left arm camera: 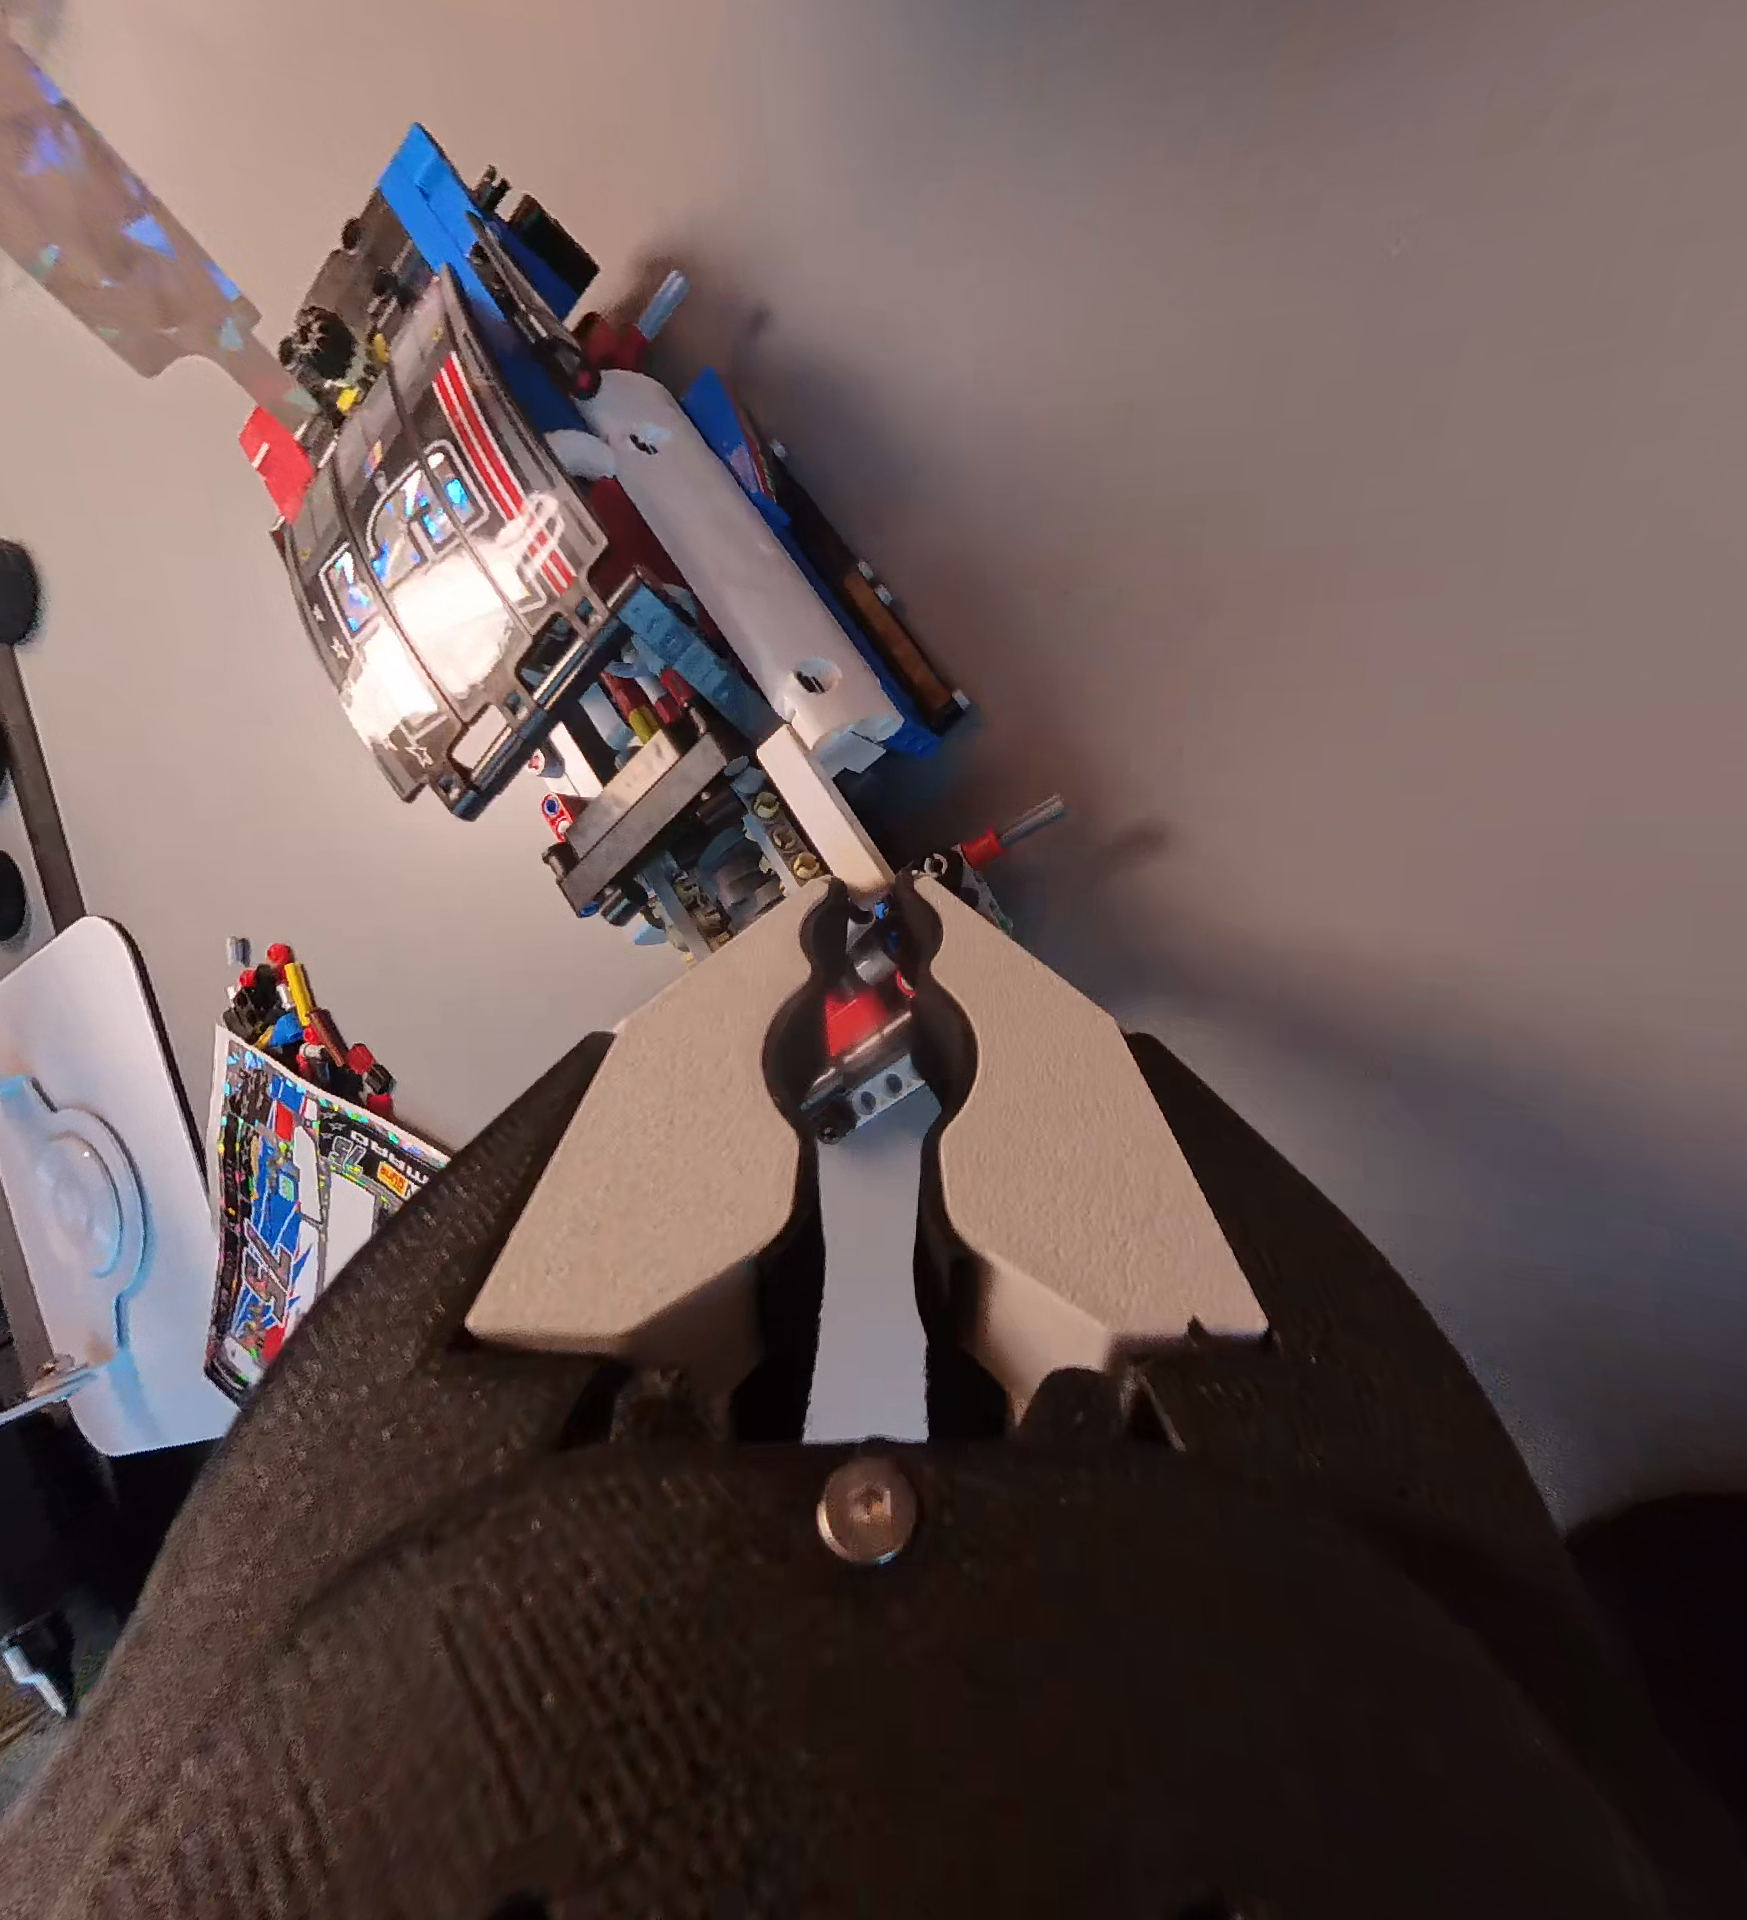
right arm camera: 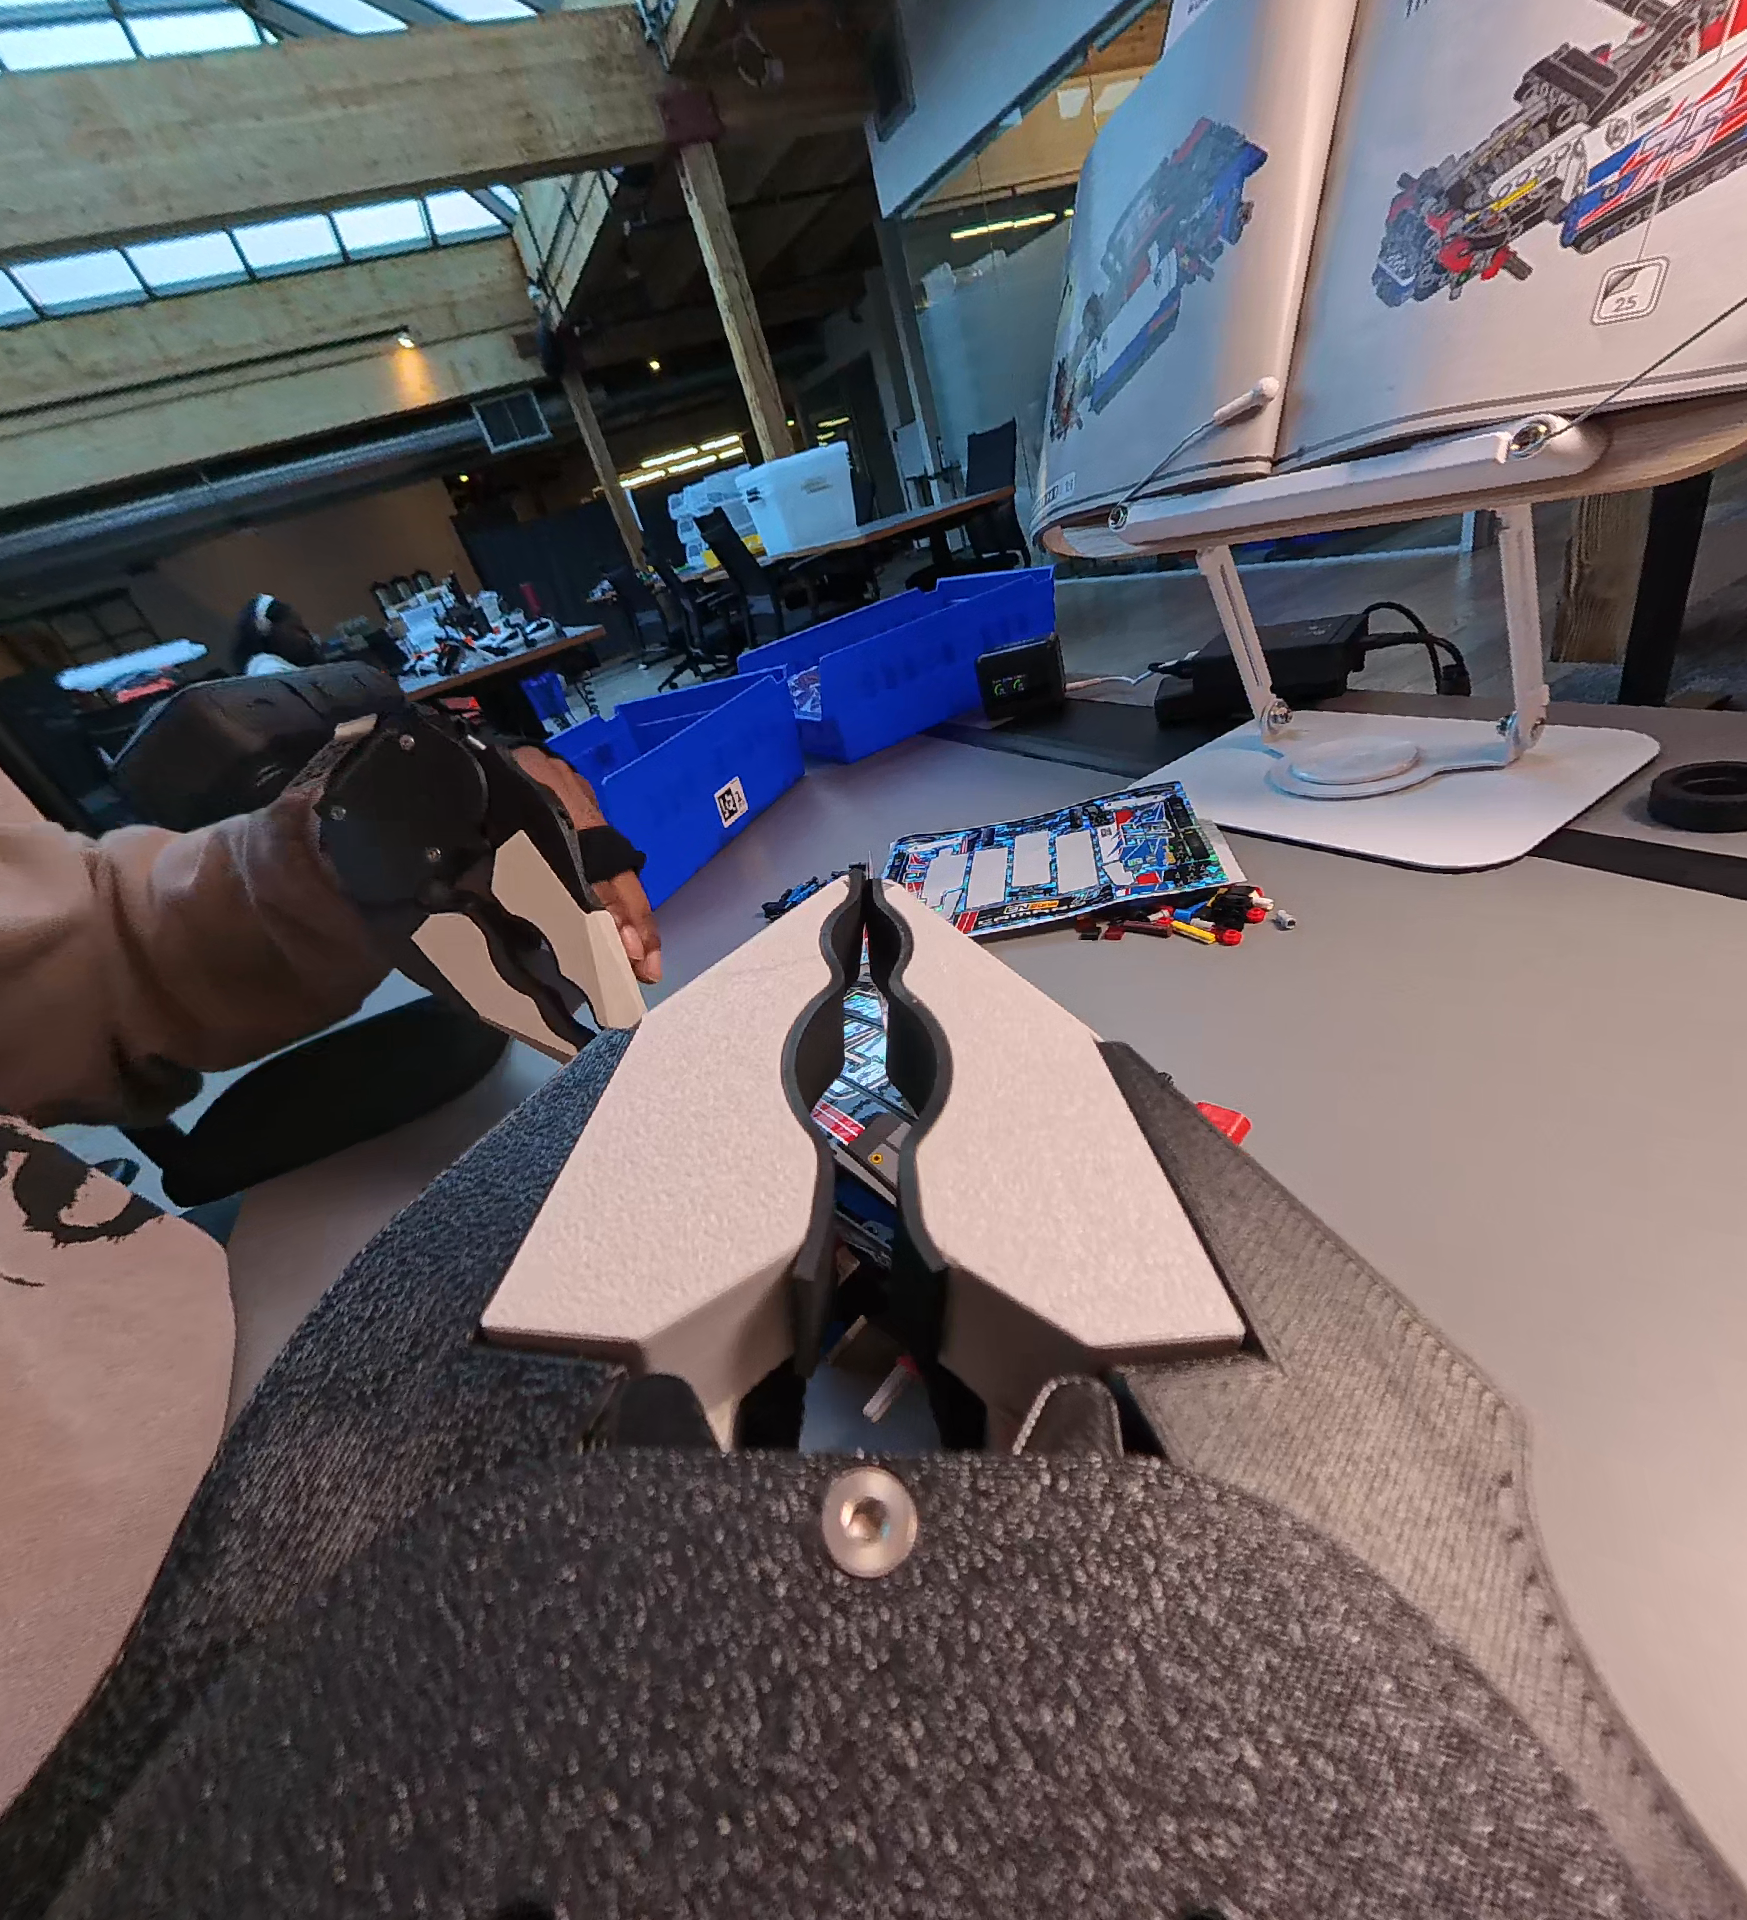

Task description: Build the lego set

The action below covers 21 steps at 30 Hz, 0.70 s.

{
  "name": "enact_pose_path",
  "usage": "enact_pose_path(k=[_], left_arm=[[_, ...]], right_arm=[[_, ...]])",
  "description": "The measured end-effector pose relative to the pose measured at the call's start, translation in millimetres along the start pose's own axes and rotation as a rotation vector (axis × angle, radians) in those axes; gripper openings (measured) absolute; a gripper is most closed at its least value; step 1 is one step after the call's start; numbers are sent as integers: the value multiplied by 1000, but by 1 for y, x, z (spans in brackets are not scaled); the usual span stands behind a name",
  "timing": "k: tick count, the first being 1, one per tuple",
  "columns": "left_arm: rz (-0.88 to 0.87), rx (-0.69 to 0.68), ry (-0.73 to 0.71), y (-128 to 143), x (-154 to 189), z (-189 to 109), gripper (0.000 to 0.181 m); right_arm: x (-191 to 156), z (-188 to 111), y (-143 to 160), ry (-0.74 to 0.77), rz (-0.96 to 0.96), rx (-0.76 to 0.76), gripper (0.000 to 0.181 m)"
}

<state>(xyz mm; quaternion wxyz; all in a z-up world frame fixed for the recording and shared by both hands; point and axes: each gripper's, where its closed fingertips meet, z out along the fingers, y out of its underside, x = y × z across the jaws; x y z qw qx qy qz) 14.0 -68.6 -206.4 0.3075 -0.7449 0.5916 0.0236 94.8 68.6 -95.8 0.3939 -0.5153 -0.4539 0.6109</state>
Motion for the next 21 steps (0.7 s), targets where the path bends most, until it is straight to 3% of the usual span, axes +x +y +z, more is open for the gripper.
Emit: enact_pose_path(k=[1, 6, 9, 11, 14, 17, 21], left_arm=[[27, -22, 23, 0, 0, 0, 7], [103, -66, 137, -1, 1, -3, 0], [45, 32, 144, -17, -9, -11, 0], [45, -13, 112, -9, -13, -9, 0], [-14, 69, 114, -14, -4, -6, 6], [-35, 126, 52, -13, 4, 0, 23], [32, 204, -150, -19, 3, 5, 26]], right_arm=[[0, 0, 0, -1, -2, 0, 0], [-3, 0, -1, -7, -12, 1, 0], [-4, -1, -2, -10, -14, 5, 0], [-5, -1, -3, -14, -16, 6, 0], [-6, -2, -4, -16, -22, 8, 0], [-6, -3, -5, -16, -25, 14, 0], [-6, -3, -5, -17, -23, 12, 0]])
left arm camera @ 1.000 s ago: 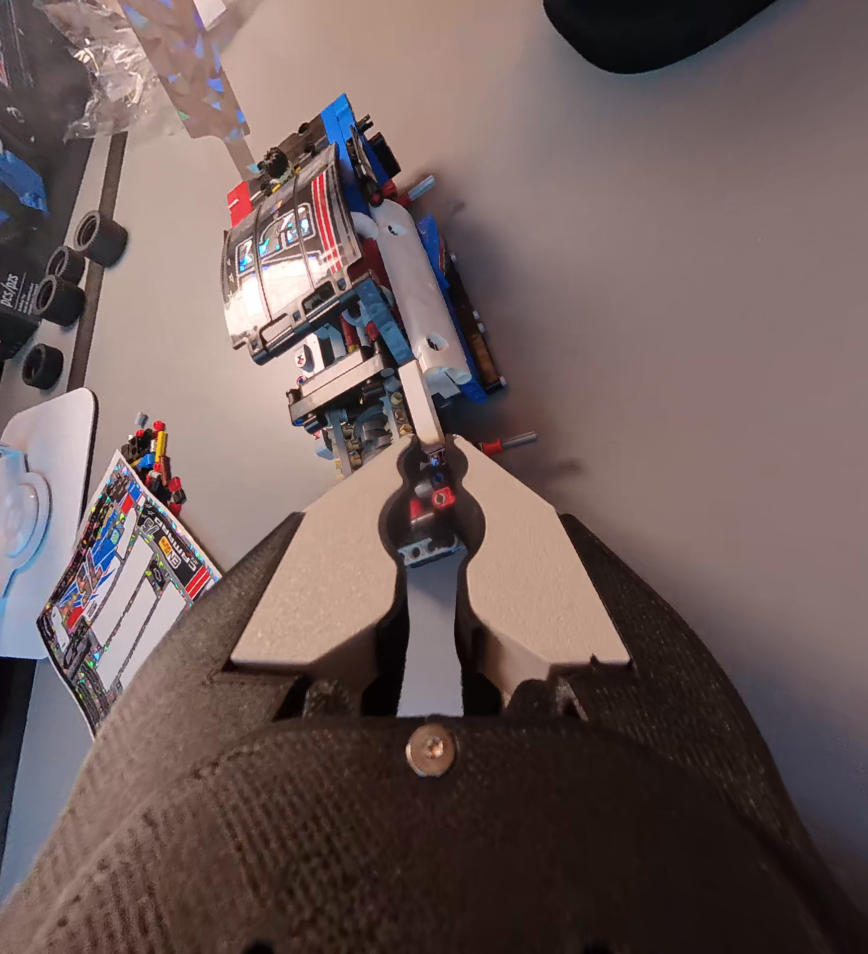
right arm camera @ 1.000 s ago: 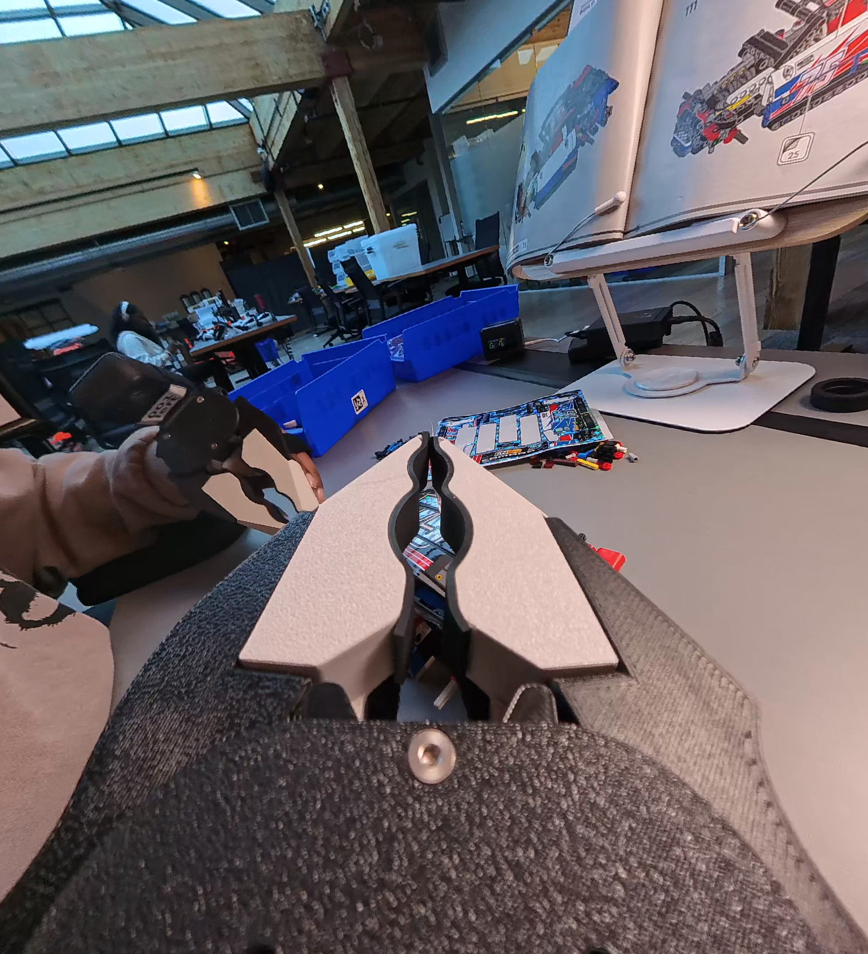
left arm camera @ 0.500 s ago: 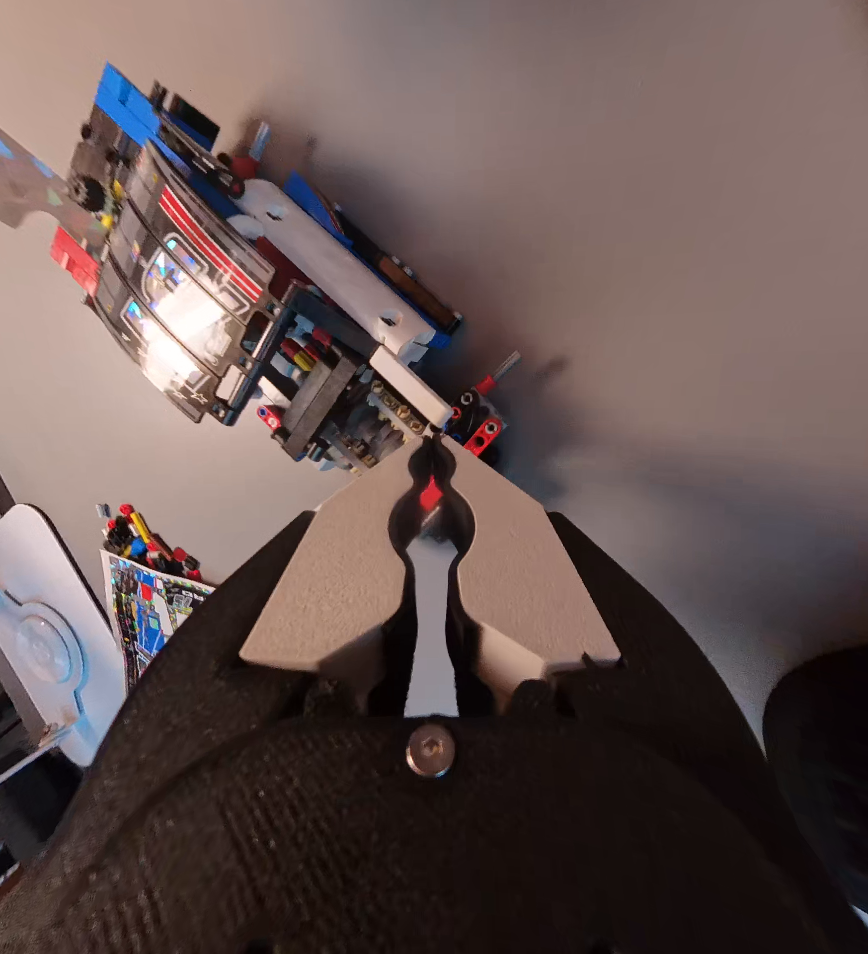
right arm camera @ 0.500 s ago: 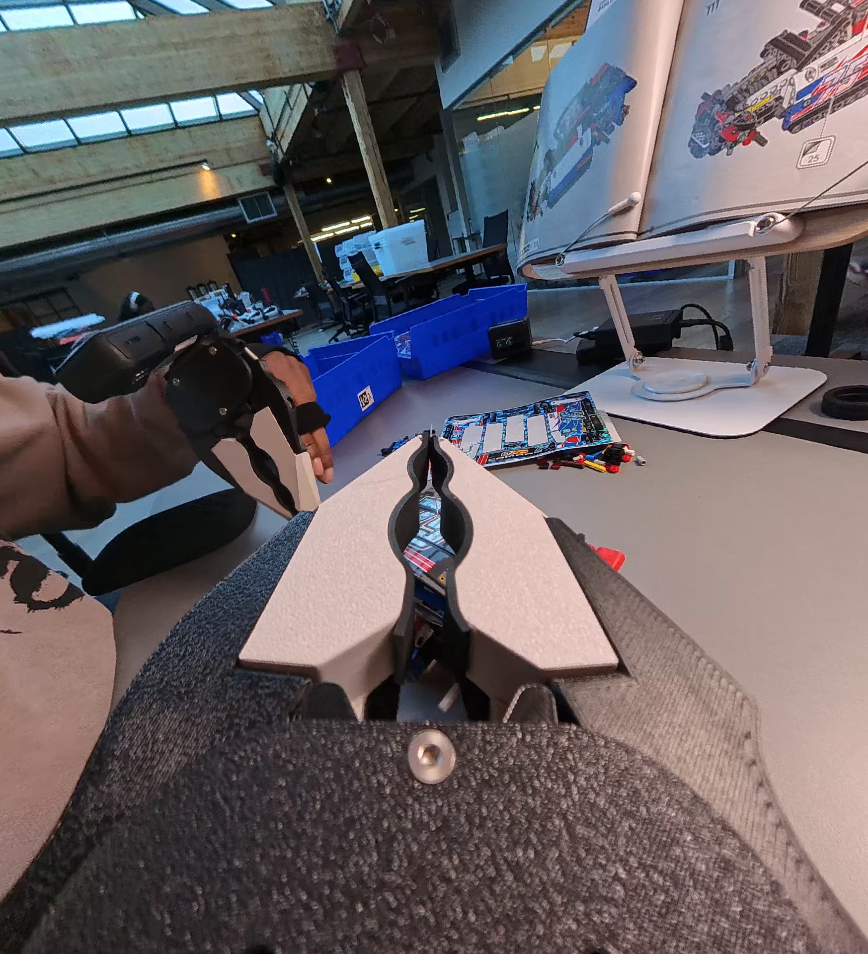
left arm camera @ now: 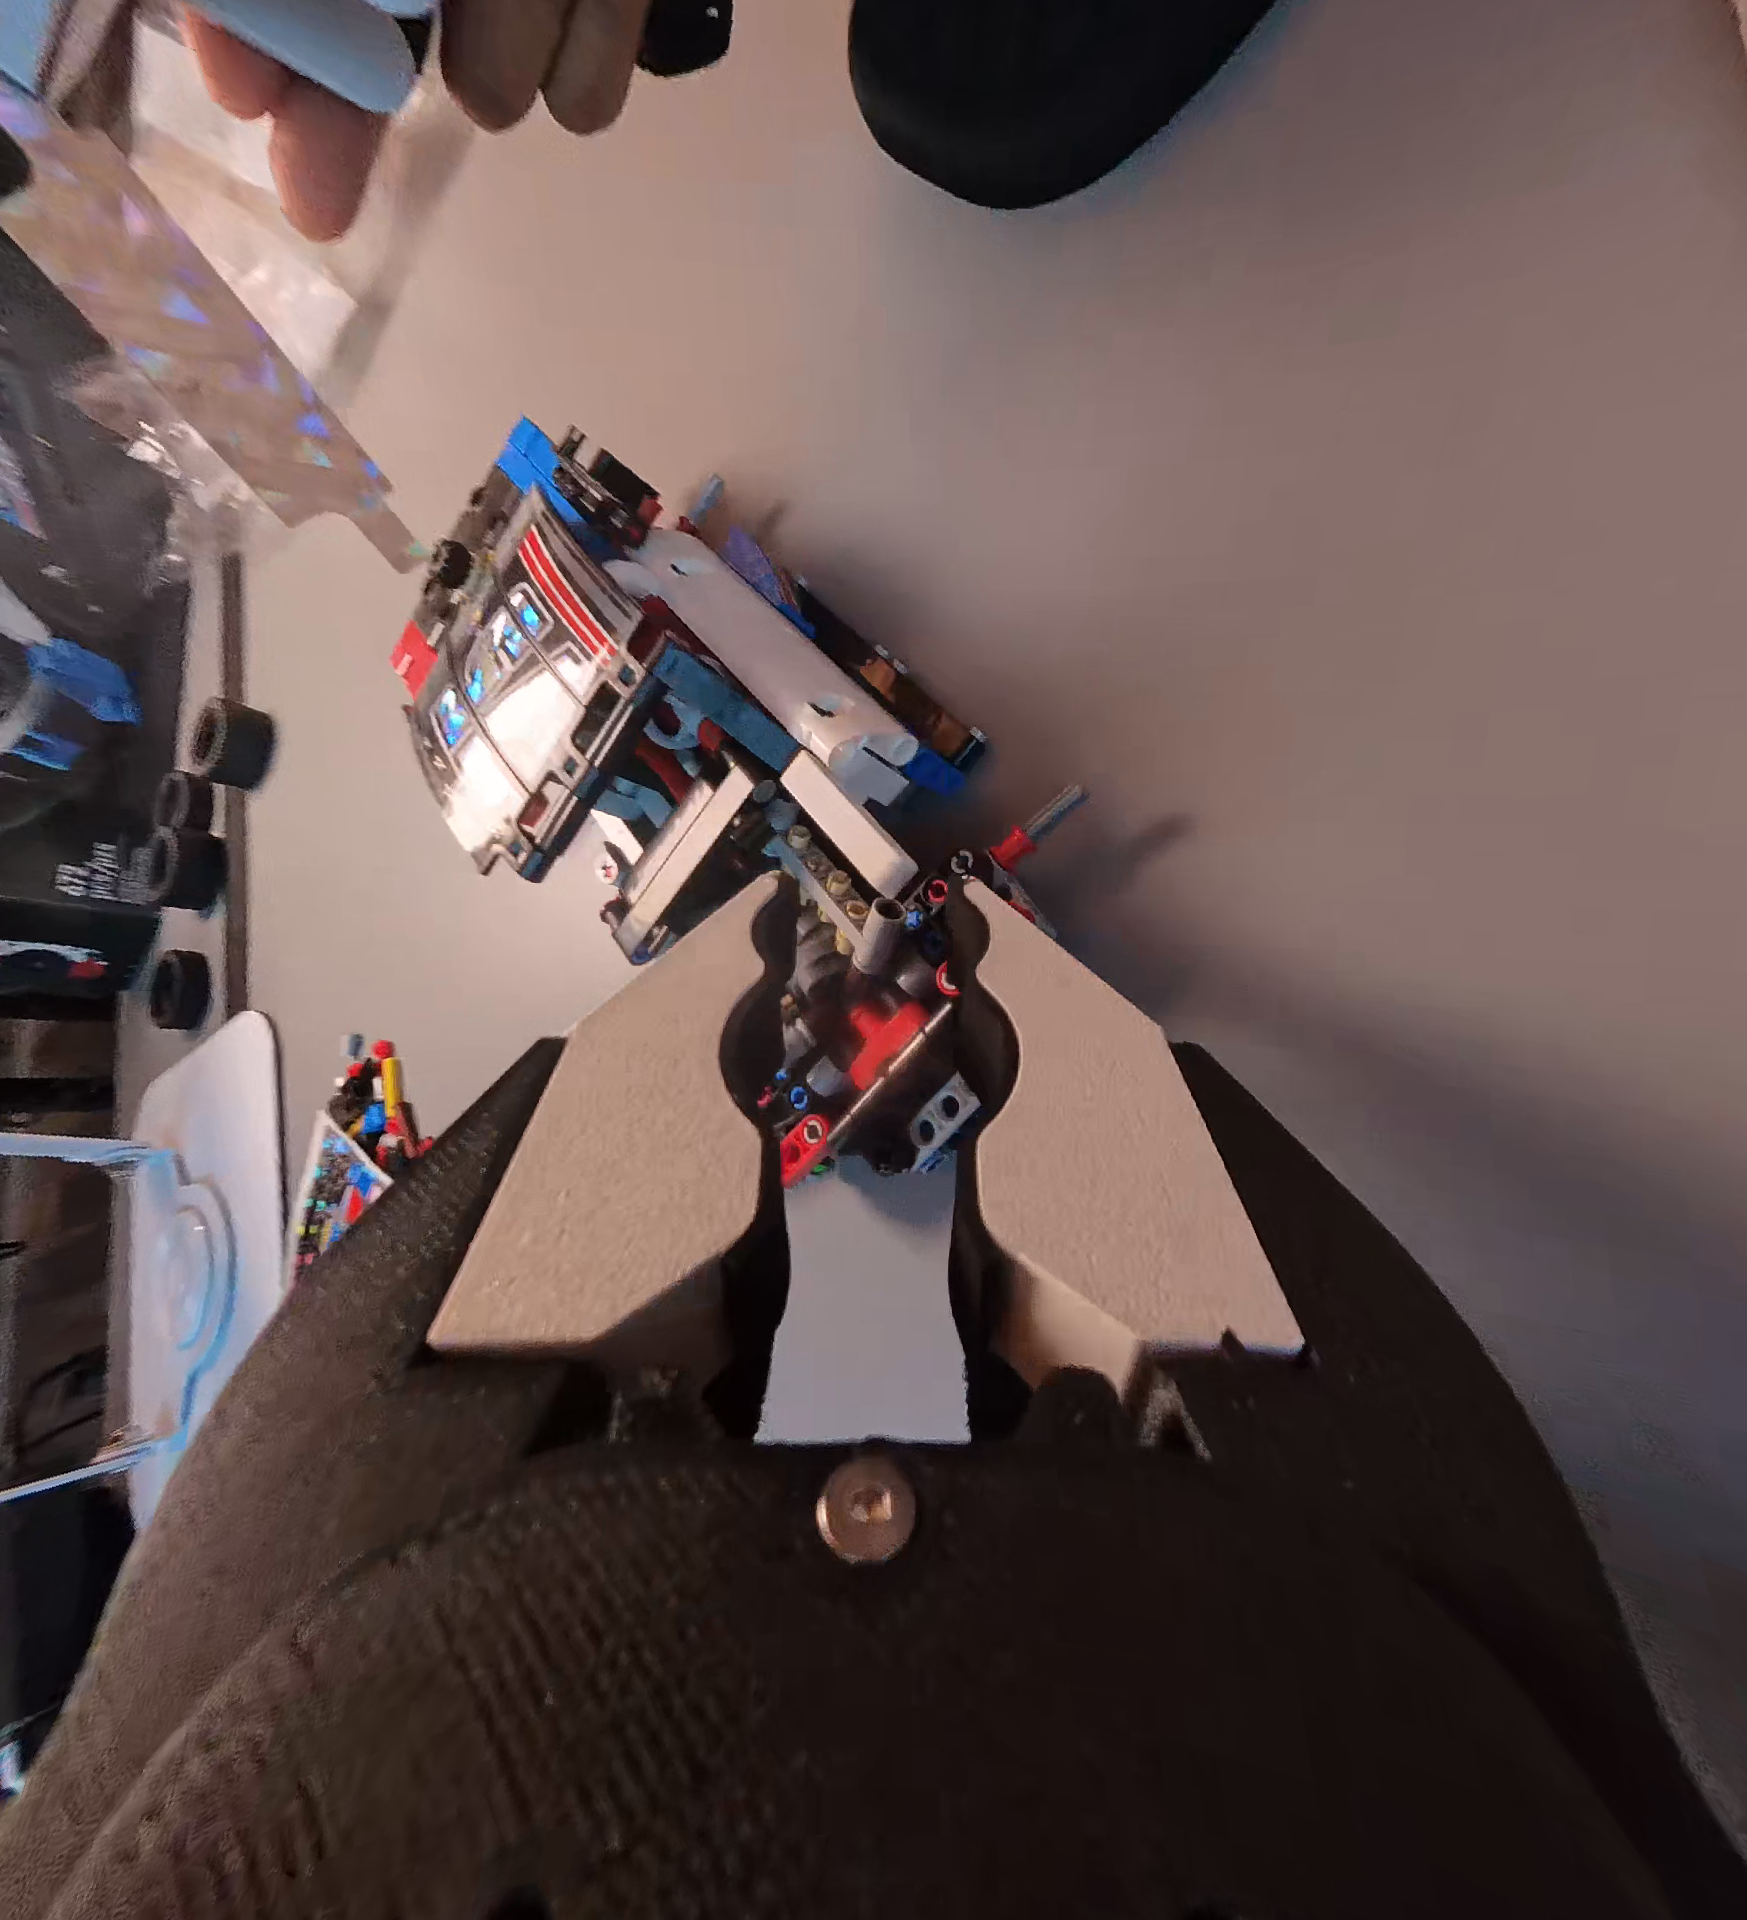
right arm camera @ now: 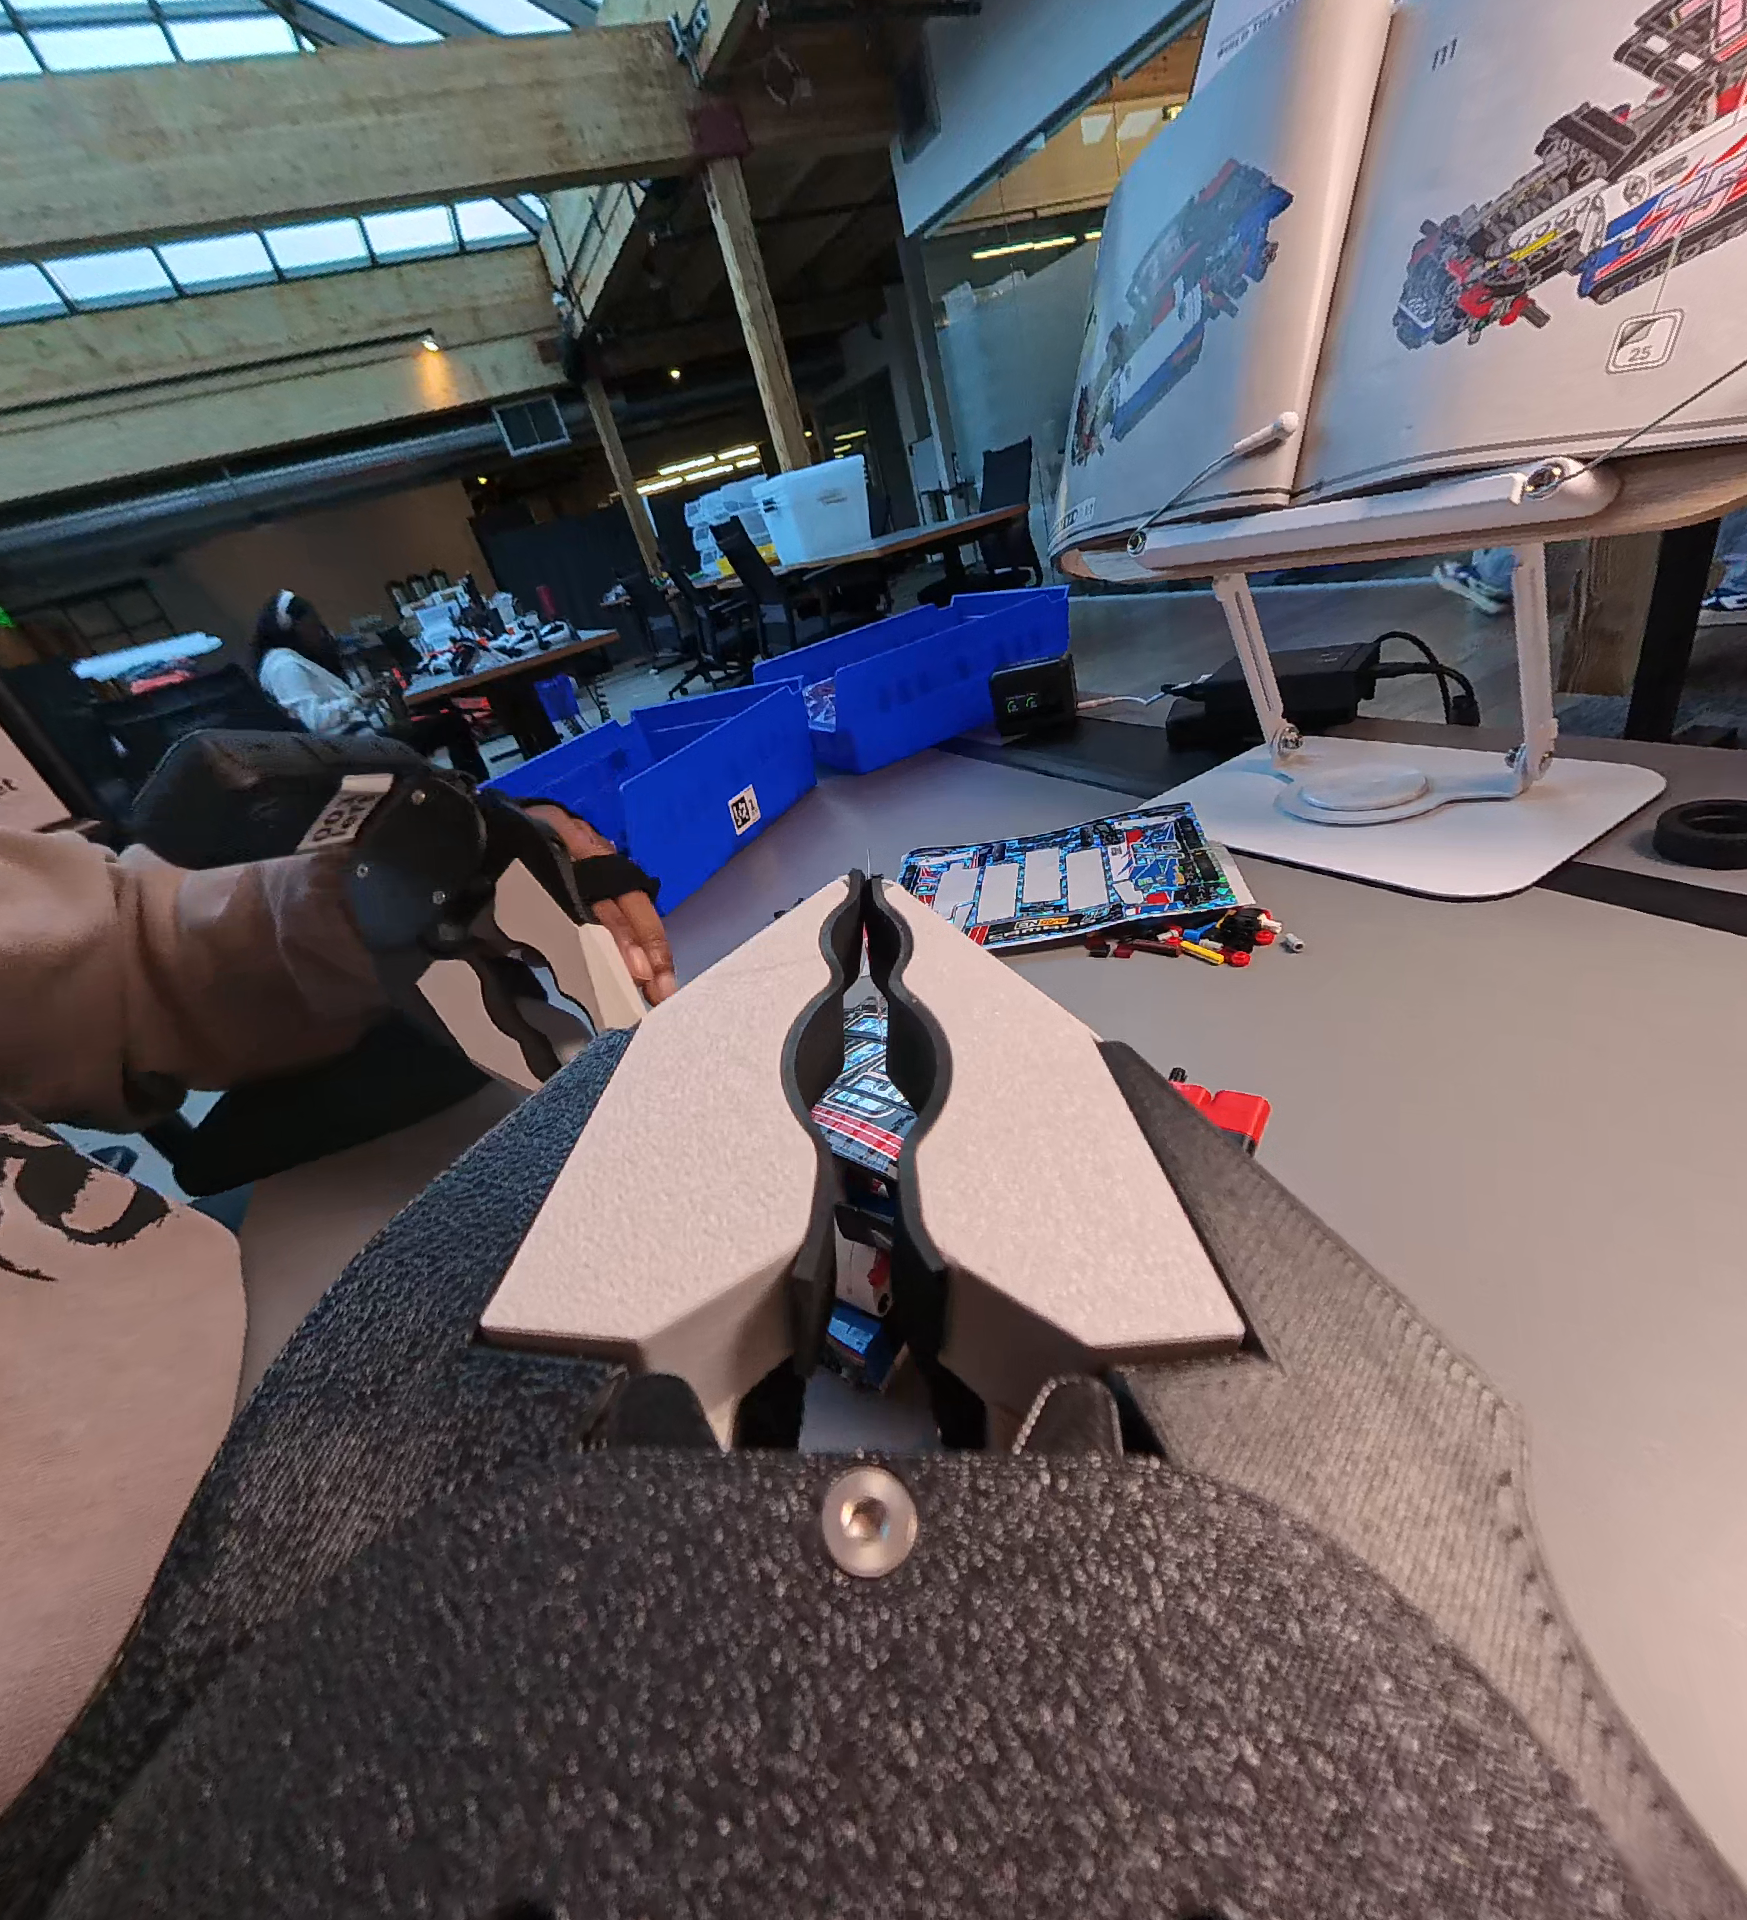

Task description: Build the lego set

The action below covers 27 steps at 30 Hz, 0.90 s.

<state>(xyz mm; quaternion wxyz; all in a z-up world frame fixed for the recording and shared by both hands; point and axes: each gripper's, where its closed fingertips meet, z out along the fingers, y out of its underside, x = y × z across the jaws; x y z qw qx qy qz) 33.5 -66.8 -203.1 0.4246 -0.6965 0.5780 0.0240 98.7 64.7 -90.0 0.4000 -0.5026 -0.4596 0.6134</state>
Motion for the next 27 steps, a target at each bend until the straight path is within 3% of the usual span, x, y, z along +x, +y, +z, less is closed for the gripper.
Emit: enact_pose_path(k=[5, 12, 27], left_arm=[[134, 14, -162, -5, -4, 4, 23], [308, -59, -181, -2, 0, 10, 9], [416, -191, 176, -4, 3, 9, 0]], right_arm=[[0, 3, 4, -1, 5, -13, 0], [0, 6, 8, 0, 15, -25, 0], [-3, 5, 5, -8, 7, -16, 0]])
